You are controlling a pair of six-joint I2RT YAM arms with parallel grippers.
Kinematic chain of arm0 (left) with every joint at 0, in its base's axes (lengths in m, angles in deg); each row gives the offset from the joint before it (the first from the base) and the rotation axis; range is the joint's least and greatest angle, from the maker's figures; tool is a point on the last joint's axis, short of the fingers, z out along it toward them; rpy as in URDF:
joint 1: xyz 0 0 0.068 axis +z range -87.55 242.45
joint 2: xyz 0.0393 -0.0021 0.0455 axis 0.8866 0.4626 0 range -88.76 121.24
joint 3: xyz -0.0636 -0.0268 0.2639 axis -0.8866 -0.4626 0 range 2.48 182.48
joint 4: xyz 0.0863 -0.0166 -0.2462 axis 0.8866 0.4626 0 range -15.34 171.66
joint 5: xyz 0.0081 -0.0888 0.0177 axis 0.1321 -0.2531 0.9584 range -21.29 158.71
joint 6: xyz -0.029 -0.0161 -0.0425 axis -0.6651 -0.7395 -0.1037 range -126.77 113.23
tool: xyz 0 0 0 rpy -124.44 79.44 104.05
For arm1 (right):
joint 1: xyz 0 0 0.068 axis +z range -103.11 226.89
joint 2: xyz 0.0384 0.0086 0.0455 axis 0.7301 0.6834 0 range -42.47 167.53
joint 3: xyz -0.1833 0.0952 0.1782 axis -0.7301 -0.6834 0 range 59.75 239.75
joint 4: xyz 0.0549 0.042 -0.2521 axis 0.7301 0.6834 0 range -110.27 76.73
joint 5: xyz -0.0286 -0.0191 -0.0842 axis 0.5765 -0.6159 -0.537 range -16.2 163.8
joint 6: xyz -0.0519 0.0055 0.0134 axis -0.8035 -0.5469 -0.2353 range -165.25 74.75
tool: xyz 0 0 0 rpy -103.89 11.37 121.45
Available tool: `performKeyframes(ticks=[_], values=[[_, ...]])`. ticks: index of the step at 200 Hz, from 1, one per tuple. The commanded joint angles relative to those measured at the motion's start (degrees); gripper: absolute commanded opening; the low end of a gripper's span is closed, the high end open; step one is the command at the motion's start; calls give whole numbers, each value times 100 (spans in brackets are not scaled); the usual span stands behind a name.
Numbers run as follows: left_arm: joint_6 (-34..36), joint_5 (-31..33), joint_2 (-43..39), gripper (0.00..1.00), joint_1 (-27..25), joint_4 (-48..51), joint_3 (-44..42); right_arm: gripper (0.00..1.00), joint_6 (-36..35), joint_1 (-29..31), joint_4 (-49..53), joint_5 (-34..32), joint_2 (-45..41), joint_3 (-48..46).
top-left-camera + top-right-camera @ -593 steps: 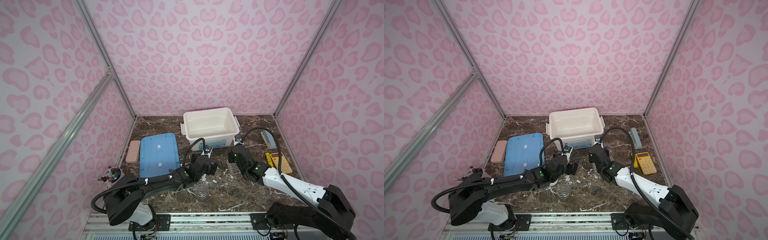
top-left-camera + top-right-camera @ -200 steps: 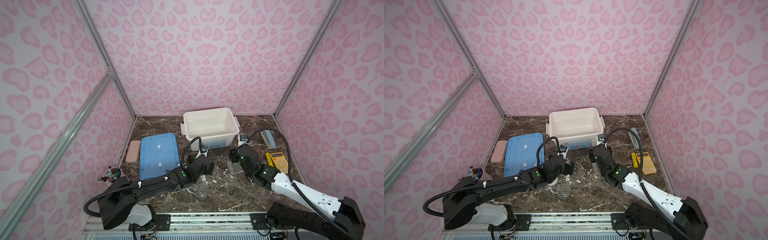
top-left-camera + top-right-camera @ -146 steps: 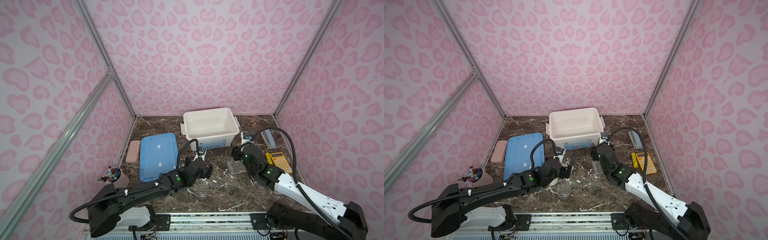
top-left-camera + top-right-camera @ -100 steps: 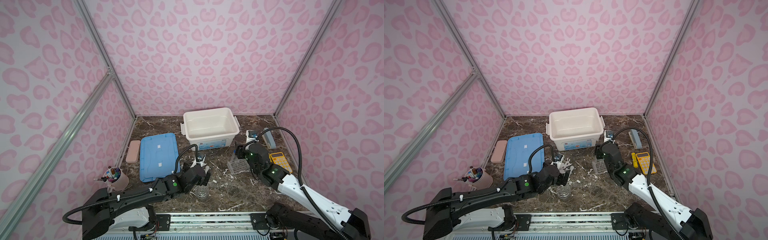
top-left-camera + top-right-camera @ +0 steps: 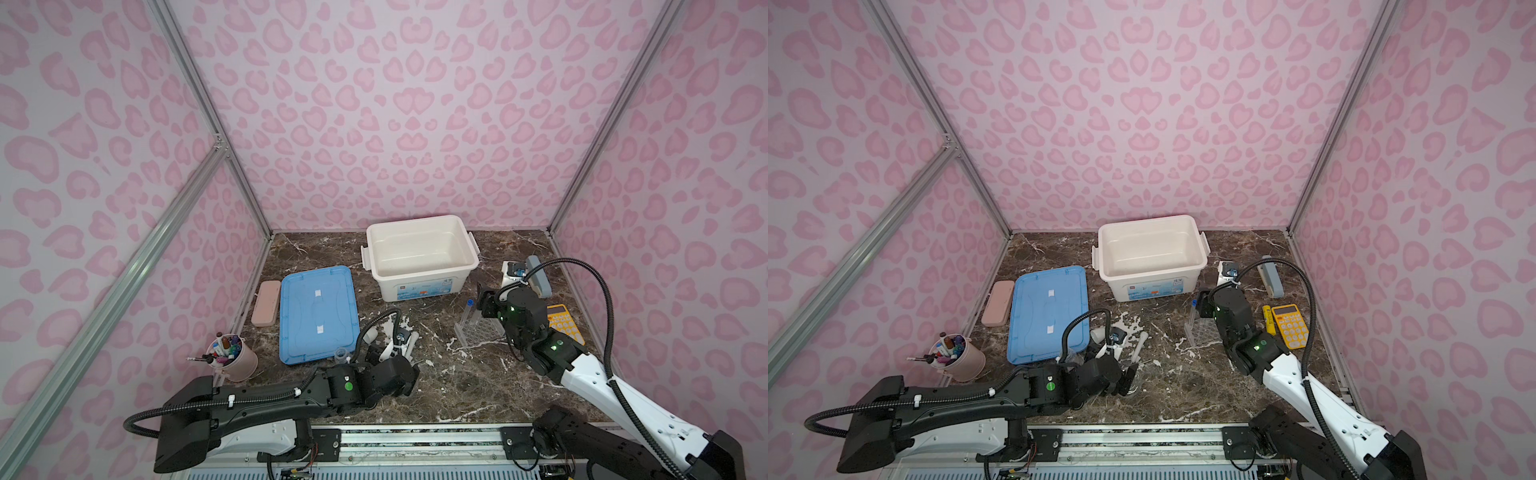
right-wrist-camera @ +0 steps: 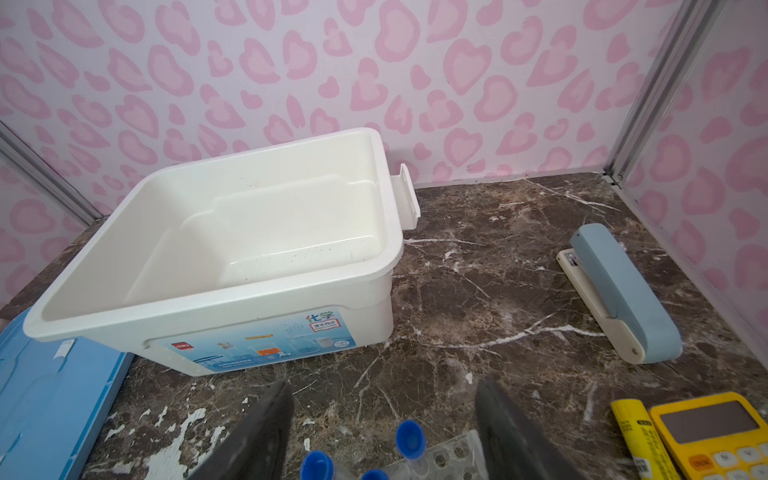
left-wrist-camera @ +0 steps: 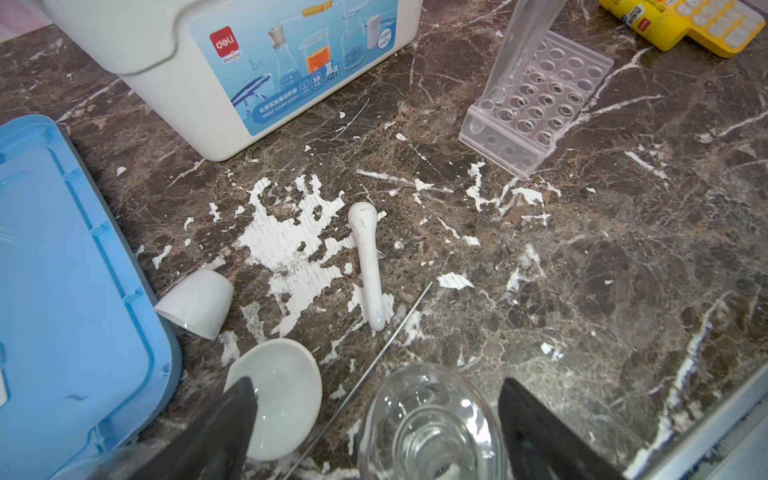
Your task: Organize the chemistry lab equipment
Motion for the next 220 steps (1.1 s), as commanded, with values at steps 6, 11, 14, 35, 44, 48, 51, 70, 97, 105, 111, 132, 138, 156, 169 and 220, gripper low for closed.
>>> performKeyframes(ticks=[6, 11, 14, 35, 44, 48, 51, 70, 97, 105, 111, 132, 138, 156, 169, 220], values=[[-338, -30, -70, 90, -48, 190, -56, 71, 79, -25, 23, 47, 1, -29], [-357, -58, -77, 88, -62, 198, -67, 71, 82, -21, 27, 52, 8, -30], [-367, -75, -79, 88, -64, 199, -74, 70, 85, -27, 31, 58, 10, -30], [-413, -154, -97, 85, -124, 240, -110, 70, 99, -27, 69, 92, 45, -13], [-434, -168, -73, 84, -149, 267, -113, 70, 112, -31, 87, 94, 54, 0], [-430, -180, -64, 84, -157, 286, -113, 71, 117, -34, 92, 99, 54, 1], [-430, -193, -55, 83, -153, 293, -113, 71, 123, -33, 92, 95, 54, -4], [-415, -269, 15, 81, -178, 318, -105, 70, 151, -39, 105, 103, 63, -17], [-447, -310, 159, 79, -187, 331, -108, 70, 170, -43, 117, 118, 63, -31], [-472, -319, 201, 78, -185, 326, -113, 70, 167, -43, 128, 121, 63, -30], [-474, -340, 234, 78, -181, 313, -106, 70, 163, -41, 128, 118, 63, -30], [-483, -396, 306, 76, -187, 296, -96, 70, 186, -52, 99, 127, 78, -48], [-483, -398, 314, 75, -185, 296, -96, 70, 187, -52, 85, 134, 88, -56], [-500, -420, 354, 75, -181, 321, -104, 70, 203, -57, 114, 154, 115, -29], [-500, -422, 378, 75, -183, 331, -113, 71, 191, -60, 146, 153, 116, -14], [-494, -477, 543, 73, -182, 331, -49, 71, 232, -99, 201, 131, 36, -74]])
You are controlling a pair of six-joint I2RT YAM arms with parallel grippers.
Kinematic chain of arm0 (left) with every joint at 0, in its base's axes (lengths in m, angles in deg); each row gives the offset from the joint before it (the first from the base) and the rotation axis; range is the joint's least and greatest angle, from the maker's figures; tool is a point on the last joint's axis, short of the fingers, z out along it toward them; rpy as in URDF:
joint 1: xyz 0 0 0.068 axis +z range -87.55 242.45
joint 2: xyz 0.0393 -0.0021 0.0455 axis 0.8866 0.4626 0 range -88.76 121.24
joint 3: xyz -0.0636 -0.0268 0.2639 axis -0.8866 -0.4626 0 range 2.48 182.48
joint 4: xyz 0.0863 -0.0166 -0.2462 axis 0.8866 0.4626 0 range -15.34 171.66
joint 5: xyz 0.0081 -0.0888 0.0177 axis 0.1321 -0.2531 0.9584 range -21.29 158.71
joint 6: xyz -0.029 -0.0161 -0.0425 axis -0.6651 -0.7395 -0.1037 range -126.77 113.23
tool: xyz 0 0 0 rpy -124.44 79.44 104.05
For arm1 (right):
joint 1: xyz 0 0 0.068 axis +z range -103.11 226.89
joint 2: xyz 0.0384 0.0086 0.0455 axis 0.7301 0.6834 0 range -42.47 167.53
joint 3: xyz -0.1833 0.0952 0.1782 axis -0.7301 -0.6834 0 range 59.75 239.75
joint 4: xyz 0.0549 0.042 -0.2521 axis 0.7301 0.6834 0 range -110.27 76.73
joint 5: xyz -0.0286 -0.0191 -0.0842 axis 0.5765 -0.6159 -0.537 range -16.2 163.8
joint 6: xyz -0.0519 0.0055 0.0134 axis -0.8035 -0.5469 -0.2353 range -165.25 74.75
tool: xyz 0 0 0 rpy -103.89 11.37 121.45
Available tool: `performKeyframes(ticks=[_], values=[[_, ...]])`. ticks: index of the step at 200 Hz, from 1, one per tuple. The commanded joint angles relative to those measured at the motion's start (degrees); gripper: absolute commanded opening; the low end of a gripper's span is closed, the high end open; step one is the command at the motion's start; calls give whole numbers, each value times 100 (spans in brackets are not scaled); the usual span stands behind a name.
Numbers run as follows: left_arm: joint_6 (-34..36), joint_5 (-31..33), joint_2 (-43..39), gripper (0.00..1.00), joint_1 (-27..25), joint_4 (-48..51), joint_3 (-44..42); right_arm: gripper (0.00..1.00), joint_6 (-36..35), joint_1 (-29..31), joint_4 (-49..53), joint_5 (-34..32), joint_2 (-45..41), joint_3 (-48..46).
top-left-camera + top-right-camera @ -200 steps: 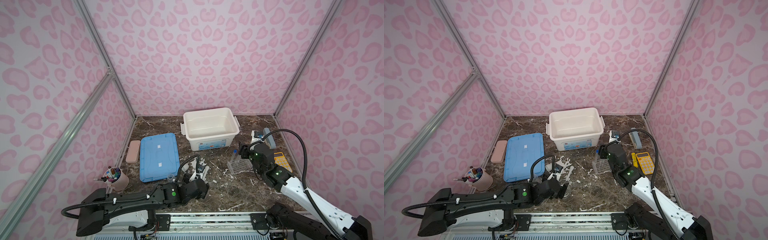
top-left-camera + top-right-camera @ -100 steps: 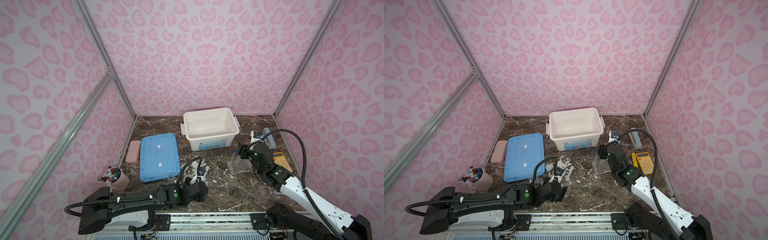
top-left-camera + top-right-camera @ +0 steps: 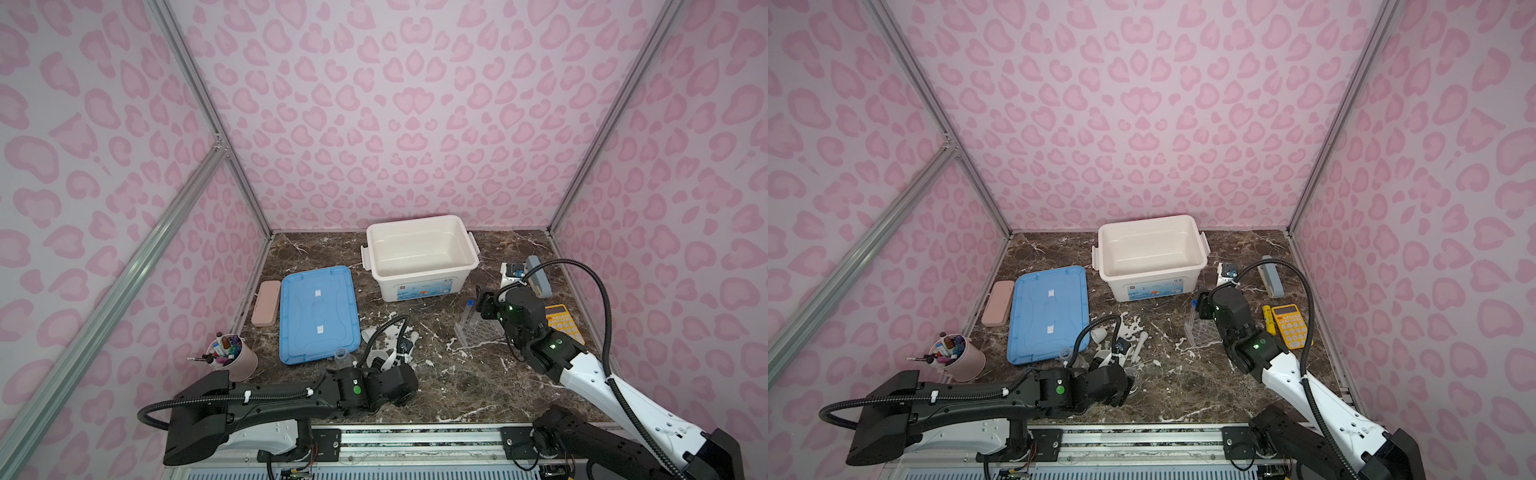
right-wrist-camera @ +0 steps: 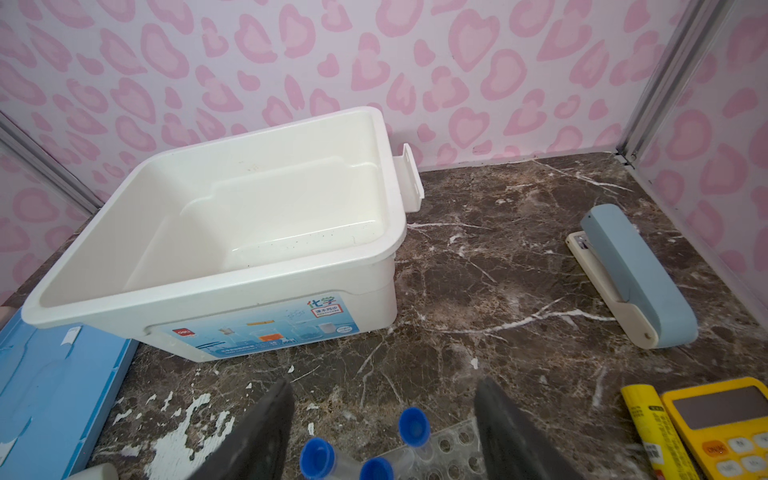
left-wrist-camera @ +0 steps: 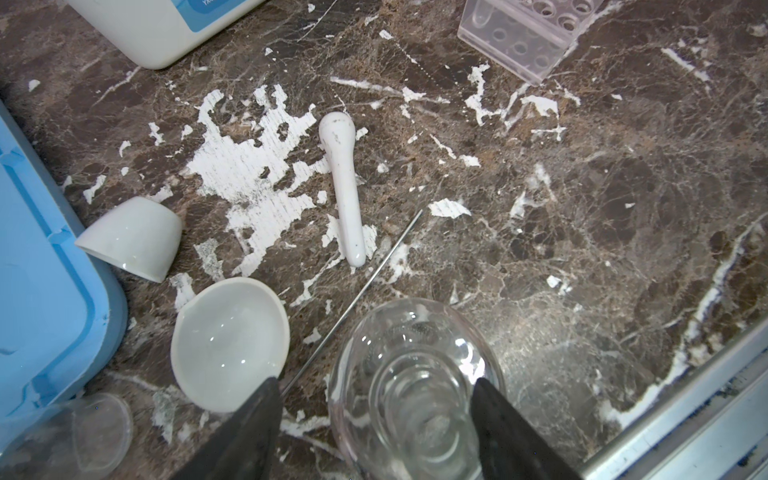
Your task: Organize the chemistry lab equipment
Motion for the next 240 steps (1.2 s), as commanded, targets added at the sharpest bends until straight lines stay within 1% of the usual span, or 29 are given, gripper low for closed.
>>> performKeyframes(ticks=[1, 89, 156, 200, 217, 240], values=[[-58, -22, 89, 73, 0, 22, 42, 71, 75, -21, 45, -37, -18, -48], [-22, -45, 210, 68, -2, 5, 106, 71, 122, -72, 132, 9, -101, -59], [-145, 26, 130, 69, 3, 22, 59, 71, 169, -83, 96, 66, -124, -98], [-88, 26, 251, 69, 4, -4, 131, 71, 181, -99, 89, 88, -124, -107], [-50, 26, 301, 66, 0, -13, 172, 71, 177, -98, 94, 89, -124, -112], [-44, 18, 323, 58, 1, -20, 185, 71, 182, -106, 97, 88, -133, -117]])
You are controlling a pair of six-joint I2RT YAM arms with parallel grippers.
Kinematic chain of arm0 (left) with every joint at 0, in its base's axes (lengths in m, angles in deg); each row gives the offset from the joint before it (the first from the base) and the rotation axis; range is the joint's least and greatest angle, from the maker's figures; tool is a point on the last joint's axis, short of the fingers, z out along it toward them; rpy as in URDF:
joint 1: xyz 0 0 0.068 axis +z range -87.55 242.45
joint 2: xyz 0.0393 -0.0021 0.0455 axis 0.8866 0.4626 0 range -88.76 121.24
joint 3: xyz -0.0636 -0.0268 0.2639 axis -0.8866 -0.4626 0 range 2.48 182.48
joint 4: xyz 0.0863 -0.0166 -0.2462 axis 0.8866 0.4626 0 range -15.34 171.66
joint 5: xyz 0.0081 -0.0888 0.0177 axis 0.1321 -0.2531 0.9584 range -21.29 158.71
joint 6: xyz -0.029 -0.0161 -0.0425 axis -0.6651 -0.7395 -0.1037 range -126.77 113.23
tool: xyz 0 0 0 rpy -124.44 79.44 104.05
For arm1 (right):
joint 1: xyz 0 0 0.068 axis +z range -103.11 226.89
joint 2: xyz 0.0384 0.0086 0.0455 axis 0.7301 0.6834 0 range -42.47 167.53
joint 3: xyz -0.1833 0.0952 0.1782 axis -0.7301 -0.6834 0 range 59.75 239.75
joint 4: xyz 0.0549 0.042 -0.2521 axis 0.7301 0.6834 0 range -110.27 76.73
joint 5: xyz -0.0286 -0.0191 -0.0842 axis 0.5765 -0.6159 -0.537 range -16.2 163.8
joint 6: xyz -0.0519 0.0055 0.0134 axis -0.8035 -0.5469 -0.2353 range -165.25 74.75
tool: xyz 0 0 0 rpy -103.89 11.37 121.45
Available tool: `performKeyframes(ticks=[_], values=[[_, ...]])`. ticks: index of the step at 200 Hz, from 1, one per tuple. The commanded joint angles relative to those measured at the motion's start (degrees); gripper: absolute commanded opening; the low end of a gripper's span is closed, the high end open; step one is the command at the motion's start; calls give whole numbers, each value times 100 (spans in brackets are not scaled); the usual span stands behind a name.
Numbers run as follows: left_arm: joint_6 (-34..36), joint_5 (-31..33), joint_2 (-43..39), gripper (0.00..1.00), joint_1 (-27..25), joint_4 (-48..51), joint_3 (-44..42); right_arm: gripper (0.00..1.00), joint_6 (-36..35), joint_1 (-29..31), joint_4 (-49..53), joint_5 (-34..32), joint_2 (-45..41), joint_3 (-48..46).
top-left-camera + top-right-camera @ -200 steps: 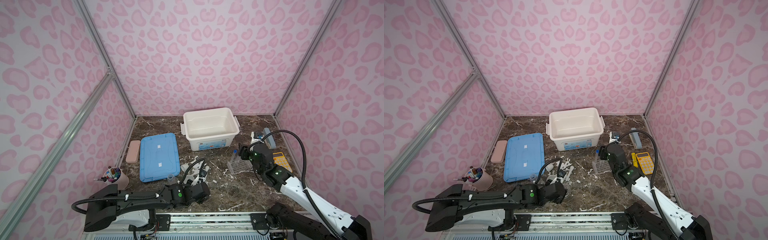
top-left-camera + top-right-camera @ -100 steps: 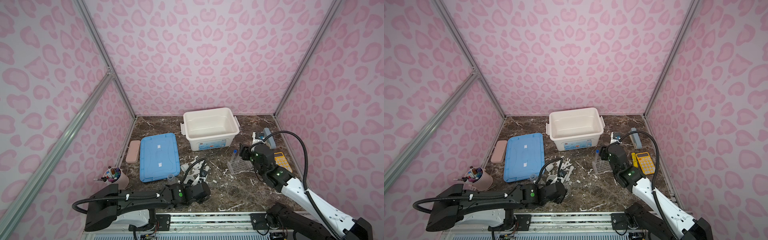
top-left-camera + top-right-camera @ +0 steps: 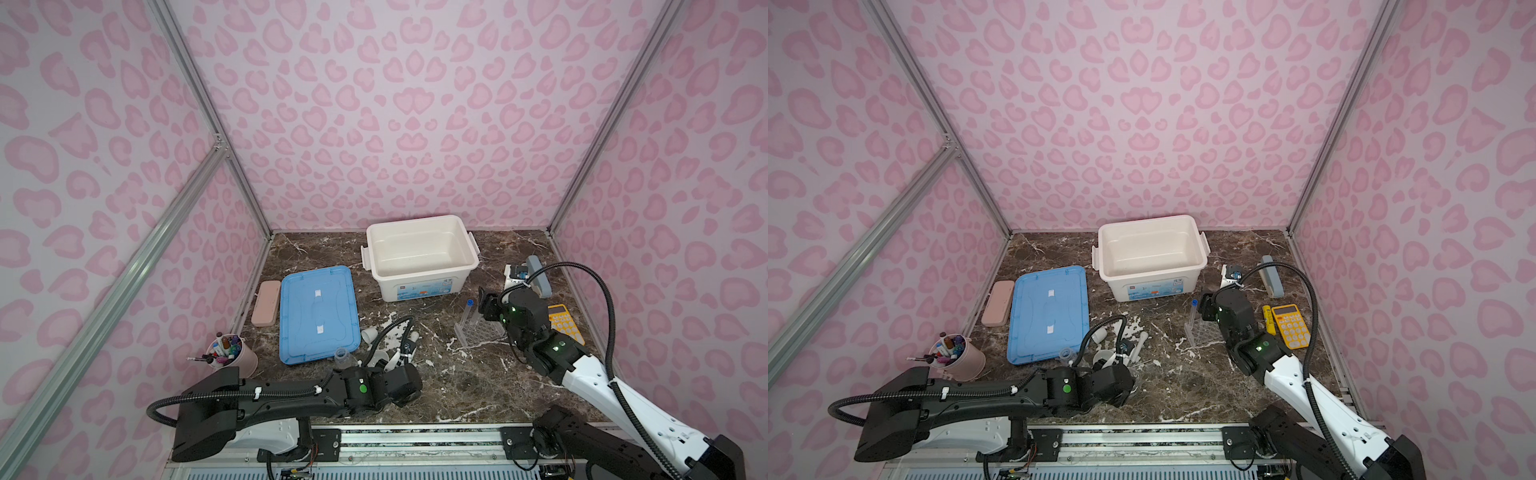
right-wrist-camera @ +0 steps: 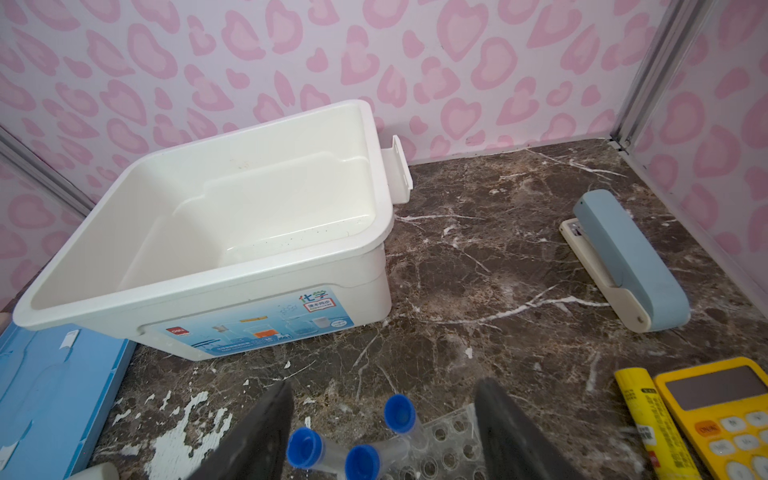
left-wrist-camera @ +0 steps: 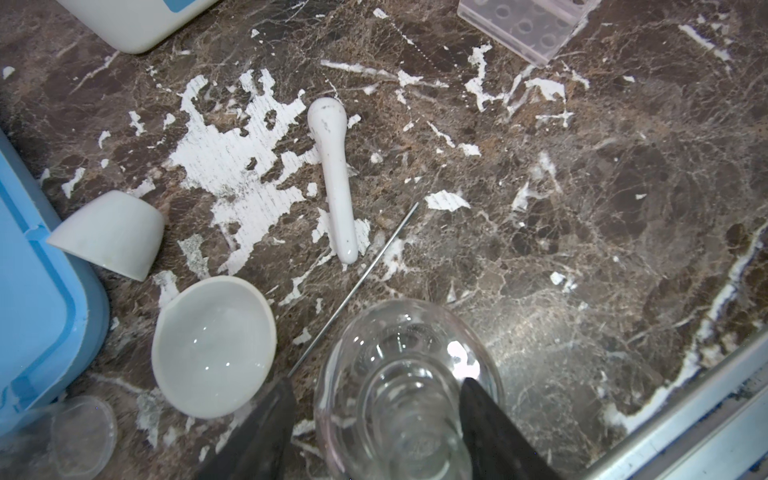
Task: Organize the chemistry lab equipment
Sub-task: 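Close left gripper around the glass beaker, then lift the beaker with left gripper and carry it over the white bin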
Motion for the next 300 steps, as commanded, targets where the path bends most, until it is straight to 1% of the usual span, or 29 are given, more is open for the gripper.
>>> performKeyframes(ticks=[1, 14, 39, 59, 72, 81, 87, 92, 104, 167, 226, 274, 289, 300], values=[[2, 89, 22, 58, -1, -7, 65, 71, 44, -8, -30, 14, 1, -37], [-5, 89, -3, 55, 1, -4, 54, 71, 37, -8, -28, 14, 1, -59], [-48, 85, -54, 54, 0, 5, 13, 71, 58, -9, -32, 22, 6, -66], [-66, 98, -75, 49, -1, 5, 10, 71, 59, -13, -48, 31, 10, -64], [-49, 107, -75, 44, -1, -4, 34, 71, 58, -18, -56, 31, 10, -55], [-24, 107, -73, 39, -2, 5, 56, 71, 62, -19, -54, 31, 10, -53], [-14, 100, -63, 37, -1, 7, 86, 71, 49, -18, -46, 36, 10, -48], [2, 94, -62, 31, -1, 12, 107, 71, 48, -18, -41, 32, 10, -52], [22, 72, -55, 26, -2, 14, 158, 71, 55, -18, -29, 33, 5, -52], [65, 145, -19, 18, 1, -39, 238, 71, 66, -18, -40, 49, 1, -53], [207, 334, 32, 13, 0, -44, 471, 71, 54, -19, -35, 84, 62, -1], [610, 636, -12, 11, 8, 121, 847, 71, -21, -18, -39, 75, 115, 87], [761, 659, -79, 6, 76, 209, 1012, 71, -48, -60, -28, 105, 132, 110], [898, 603, -157, 5, 165, 271, 1166, 72, -54, -135, -43, 231, 133, 118]])
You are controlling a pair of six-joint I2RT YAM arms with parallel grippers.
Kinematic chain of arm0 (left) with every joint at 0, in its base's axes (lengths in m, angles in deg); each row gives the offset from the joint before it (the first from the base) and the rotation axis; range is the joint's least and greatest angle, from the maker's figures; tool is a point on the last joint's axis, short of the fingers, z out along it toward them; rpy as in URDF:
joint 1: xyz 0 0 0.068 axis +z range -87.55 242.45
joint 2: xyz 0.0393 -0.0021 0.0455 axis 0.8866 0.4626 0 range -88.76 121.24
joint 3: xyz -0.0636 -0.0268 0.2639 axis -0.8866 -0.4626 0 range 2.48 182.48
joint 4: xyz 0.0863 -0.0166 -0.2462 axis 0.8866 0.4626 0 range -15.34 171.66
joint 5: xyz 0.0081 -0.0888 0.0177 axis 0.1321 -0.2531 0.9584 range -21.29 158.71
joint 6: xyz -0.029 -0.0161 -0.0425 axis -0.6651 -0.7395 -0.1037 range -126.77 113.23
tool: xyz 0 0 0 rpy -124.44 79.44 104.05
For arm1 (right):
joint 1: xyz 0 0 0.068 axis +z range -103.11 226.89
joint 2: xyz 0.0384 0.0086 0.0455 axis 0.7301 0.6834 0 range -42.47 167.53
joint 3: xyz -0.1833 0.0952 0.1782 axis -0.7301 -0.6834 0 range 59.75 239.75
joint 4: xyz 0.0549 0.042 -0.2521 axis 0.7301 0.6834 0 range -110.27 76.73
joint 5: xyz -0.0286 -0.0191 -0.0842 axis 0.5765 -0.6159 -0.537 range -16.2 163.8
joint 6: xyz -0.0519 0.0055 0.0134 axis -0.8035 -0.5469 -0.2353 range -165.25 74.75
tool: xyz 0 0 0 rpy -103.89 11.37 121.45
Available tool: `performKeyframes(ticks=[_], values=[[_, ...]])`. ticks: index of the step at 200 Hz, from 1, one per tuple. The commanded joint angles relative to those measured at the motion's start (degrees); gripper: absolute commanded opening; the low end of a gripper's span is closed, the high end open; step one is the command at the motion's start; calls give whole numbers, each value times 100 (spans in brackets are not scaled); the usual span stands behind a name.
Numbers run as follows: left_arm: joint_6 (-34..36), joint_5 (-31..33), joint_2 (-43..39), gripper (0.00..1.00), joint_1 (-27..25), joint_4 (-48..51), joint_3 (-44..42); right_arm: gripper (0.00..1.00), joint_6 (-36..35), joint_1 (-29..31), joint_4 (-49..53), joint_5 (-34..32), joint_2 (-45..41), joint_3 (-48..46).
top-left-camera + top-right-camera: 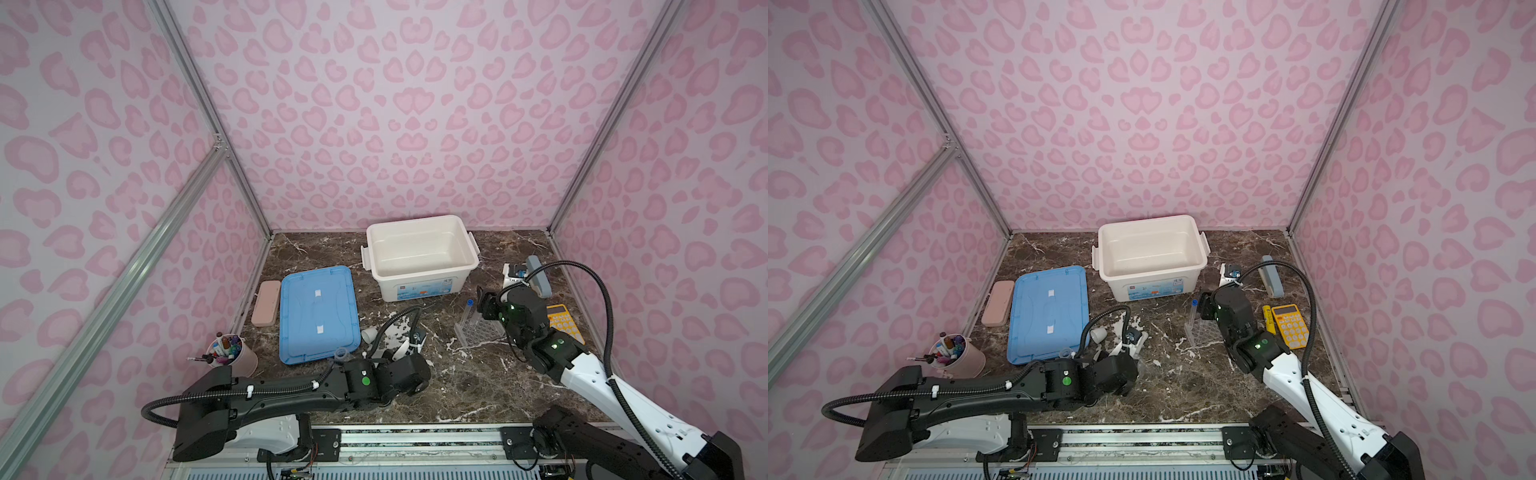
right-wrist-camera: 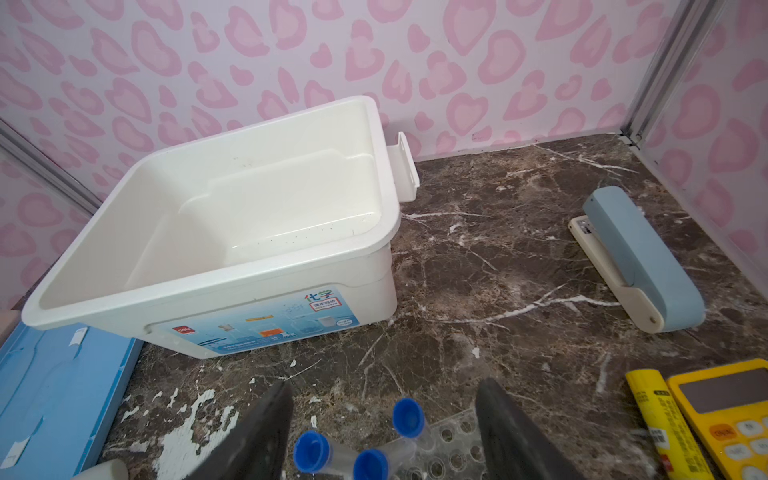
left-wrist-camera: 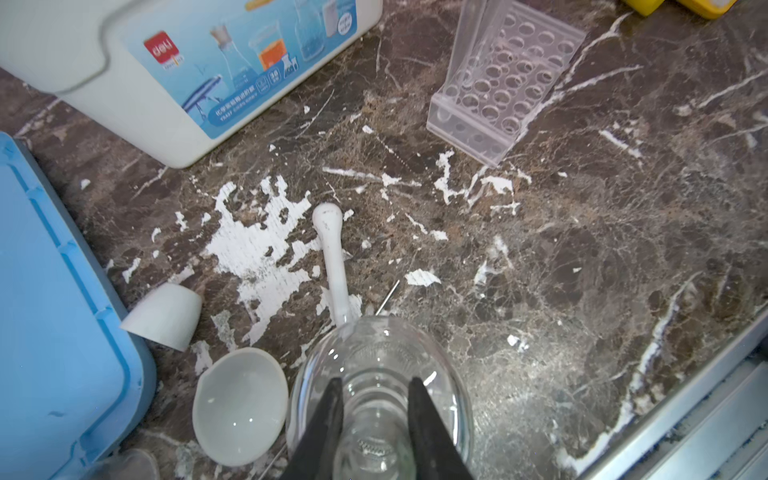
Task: Organize the chemistry lab equipment
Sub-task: 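Lift the beaker with left gripper and carry it over the white bin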
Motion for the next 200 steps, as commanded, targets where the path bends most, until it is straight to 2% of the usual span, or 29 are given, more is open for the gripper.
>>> performKeyframes(ticks=[1, 61, 112, 148, 200], values=[[390, 201, -147, 5, 127, 108, 304, 72, -90, -90, -44, 121, 19, 33], [1117, -42, -737, 6, 848, 199, 784, 72, -146, -651, -172, 718, -36, 100], [1755, -414, -861, 5, 1665, 61, 1363, 72, -176, -1083, -321, 1157, 188, 216], [2229, -862, -536, 4, 2341, -177, 1895, 72, -253, -1232, -421, 1347, 435, 393], [2562, -1504, 472, 4, 3126, -311, 2865, 72, -293, -1455, -590, 1622, 885, 662]])
